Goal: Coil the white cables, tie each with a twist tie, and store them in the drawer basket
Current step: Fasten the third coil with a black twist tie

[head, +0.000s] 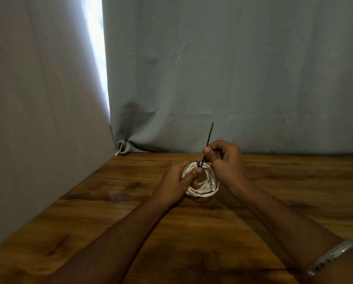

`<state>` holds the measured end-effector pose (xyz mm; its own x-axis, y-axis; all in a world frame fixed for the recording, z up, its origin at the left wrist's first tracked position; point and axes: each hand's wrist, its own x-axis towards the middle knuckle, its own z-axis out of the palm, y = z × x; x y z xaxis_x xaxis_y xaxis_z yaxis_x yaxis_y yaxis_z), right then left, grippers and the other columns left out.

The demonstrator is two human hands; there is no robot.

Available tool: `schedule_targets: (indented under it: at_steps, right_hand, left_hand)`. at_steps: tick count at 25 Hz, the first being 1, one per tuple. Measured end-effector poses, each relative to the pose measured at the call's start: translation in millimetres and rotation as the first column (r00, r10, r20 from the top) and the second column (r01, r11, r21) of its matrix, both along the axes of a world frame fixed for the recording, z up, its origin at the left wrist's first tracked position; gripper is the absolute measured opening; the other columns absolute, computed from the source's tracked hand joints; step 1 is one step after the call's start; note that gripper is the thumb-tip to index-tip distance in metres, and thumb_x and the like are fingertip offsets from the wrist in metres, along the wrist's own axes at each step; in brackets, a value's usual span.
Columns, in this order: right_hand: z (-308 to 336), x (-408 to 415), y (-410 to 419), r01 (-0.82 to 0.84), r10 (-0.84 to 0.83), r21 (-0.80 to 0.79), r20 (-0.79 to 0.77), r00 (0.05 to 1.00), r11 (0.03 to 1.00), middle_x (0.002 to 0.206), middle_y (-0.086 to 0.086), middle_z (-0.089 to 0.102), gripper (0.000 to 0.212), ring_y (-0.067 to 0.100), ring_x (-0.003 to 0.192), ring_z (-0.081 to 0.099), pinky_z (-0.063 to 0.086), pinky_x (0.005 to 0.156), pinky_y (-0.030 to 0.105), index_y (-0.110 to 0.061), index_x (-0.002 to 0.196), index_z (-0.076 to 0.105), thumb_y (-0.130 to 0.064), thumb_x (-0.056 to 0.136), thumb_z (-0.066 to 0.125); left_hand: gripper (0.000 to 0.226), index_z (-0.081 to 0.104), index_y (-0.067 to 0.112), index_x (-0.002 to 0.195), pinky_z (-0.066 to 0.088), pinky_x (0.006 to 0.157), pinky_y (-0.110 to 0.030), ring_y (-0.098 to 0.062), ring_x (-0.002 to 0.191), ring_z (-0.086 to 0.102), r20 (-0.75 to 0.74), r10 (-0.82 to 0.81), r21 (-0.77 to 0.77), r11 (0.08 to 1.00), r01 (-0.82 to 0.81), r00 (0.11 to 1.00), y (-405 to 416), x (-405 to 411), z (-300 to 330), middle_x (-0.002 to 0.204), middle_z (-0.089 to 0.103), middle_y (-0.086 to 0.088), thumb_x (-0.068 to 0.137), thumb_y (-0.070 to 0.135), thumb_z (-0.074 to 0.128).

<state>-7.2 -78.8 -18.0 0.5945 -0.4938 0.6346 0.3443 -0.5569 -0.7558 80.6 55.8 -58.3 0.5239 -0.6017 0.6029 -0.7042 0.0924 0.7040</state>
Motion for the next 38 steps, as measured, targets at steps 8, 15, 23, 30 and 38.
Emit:
schedule_targets:
  at_steps: [8,15,23,30,38]
  right_hand:
    - [-2,-1,-1,-0.021,0.016,-0.061,-0.073,0.997,0.998,0.067,-0.003,0.068,0.024,0.012,0.066,0.066,0.056,0.067,0.036,-0.025,0.076,0.066,-0.011,0.096,0.069]
    - [-5,-1,-3,-0.048,0.045,-0.015,-0.150,0.988,0.999,0.075,0.004,0.073,0.017,0.020,0.075,0.071,0.059,0.072,0.038,-0.017,0.079,0.071,-0.014,0.096,0.070]
    - [10,-11,10,-0.150,0.343,0.639,-0.190,0.920,0.755,0.076,0.017,0.074,0.014,0.023,0.061,0.069,0.054,0.051,0.026,0.003,0.090,0.075,-0.010,0.093,0.070]
    - [12,-7,8,-0.156,0.388,0.677,-0.205,0.898,0.719,0.080,0.008,0.076,0.009,0.020,0.066,0.069,0.053,0.064,0.030,-0.007,0.088,0.076,-0.016,0.086,0.074]
    - [12,-11,8,-0.230,0.342,0.525,-0.126,0.931,0.819,0.063,0.015,0.066,0.019,0.019,0.051,0.059,0.051,0.048,0.023,0.000,0.074,0.071,-0.009,0.091,0.074]
  left_hand:
    - [0.019,0.069,0.015,0.097,0.049,0.066,-0.026,-0.006,0.073,0.066,0.203,-0.043,0.133,0.991,0.015,0.978,4,-3,-2,0.080,0.071,0.003,0.105,0.027,0.057]
    - [0.022,0.070,0.015,0.106,0.057,0.076,-0.039,-0.012,0.085,0.072,0.216,-0.043,0.164,0.986,0.007,0.975,4,6,-4,0.093,0.075,0.001,0.105,0.031,0.056]
    - [0.015,0.068,0.020,0.105,0.051,0.070,-0.031,-0.005,0.082,0.066,0.380,0.076,0.038,0.994,-0.098,0.922,9,-1,0,0.088,0.071,0.009,0.105,0.030,0.057]
    - [0.026,0.067,0.014,0.099,0.048,0.071,-0.032,-0.009,0.080,0.059,0.561,0.237,-0.092,0.970,-0.225,0.793,10,-2,2,0.089,0.068,0.004,0.105,0.033,0.050]
    - [0.017,0.068,0.021,0.107,0.053,0.072,-0.034,-0.004,0.084,0.067,0.419,0.105,0.033,0.991,-0.131,0.902,8,-4,2,0.092,0.071,0.011,0.106,0.032,0.056]
